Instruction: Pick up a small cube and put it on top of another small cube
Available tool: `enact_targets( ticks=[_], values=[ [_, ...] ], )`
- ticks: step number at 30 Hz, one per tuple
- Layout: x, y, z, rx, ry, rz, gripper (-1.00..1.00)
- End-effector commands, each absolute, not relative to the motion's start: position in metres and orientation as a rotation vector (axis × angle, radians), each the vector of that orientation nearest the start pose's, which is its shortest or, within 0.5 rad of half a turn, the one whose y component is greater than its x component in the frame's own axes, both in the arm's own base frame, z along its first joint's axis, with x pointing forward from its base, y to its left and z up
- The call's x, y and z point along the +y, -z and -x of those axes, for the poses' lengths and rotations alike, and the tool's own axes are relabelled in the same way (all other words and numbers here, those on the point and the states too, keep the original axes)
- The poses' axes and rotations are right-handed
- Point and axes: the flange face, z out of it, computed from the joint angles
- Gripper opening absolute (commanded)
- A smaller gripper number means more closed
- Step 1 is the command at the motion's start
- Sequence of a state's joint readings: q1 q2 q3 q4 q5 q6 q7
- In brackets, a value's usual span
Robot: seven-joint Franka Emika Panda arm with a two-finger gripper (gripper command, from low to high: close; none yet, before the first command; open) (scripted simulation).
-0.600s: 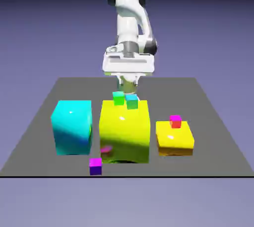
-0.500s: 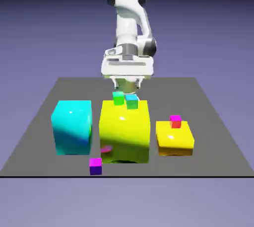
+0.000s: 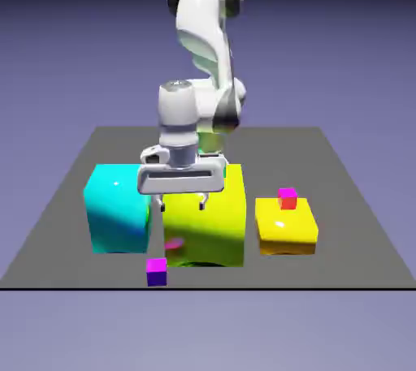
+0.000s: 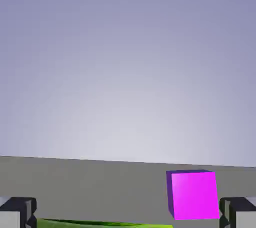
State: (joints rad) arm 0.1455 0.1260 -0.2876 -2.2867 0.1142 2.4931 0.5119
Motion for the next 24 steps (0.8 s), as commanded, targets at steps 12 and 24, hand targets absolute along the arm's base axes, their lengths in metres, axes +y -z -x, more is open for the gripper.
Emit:
enact_targets(
  ticks=[12,24],
  values=[
    [-0.127,-0.192,-0.567,1.121,-0.469,3.038,0.00],
    [-0.100,-0.195,-0.579,1.052,-0.481,3.071,-1.00]
  ],
)
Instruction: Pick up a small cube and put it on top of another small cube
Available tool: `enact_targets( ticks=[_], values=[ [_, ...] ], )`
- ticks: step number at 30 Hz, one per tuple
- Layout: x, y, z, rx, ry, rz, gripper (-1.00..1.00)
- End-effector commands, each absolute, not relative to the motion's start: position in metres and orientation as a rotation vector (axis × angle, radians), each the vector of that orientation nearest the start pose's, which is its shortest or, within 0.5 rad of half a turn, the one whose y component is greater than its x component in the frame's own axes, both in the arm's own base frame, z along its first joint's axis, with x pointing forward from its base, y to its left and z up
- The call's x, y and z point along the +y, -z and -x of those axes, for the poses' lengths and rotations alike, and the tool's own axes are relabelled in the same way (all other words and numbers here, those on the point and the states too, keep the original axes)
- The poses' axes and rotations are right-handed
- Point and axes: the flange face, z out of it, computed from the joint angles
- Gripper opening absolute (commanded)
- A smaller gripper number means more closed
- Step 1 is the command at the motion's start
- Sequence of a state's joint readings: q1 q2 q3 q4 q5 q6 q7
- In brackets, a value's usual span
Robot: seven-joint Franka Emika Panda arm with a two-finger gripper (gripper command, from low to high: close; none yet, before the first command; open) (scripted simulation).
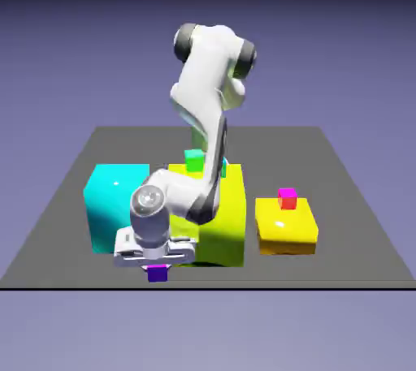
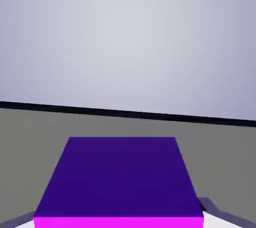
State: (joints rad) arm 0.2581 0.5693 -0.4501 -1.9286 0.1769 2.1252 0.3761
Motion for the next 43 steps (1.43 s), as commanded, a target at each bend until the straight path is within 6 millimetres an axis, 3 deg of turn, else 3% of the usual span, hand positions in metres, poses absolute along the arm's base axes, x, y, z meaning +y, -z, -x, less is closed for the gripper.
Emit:
enact_targets(
  ticks=[1,8,15,22,28,29,31,36,37,38,43],
  values=[
    [-0.084,-0.207,-0.579,1.018,-0.479,3.070,-1.00],
    [0.018,-0.297,-0.561,0.788,-0.444,3.094,-1.00],
    [0.099,-0.389,-0.511,0.581,-0.354,3.170,-1.00],
    [0.078,-0.435,-0.438,0.622,-0.394,3.198,-1.00],
    [0.060,-0.458,-0.373,0.689,-0.413,3.246,-1.00],
    [0.039,-0.447,-0.369,0.743,-0.480,3.201,-1.00],
    [0.039,-0.447,-0.369,0.744,-0.481,3.201,-1.00],
    [0.033,-0.380,-0.354,0.744,-0.481,3.201,-1.00],
    [0.033,-0.380,-0.354,0.744,-0.481,3.201,1.00],
    [0.033,-0.380,-0.354,0.744,-0.481,3.201,1.00],
    [0.039,-0.447,-0.369,0.744,-0.481,3.201,1.00]
  ],
)
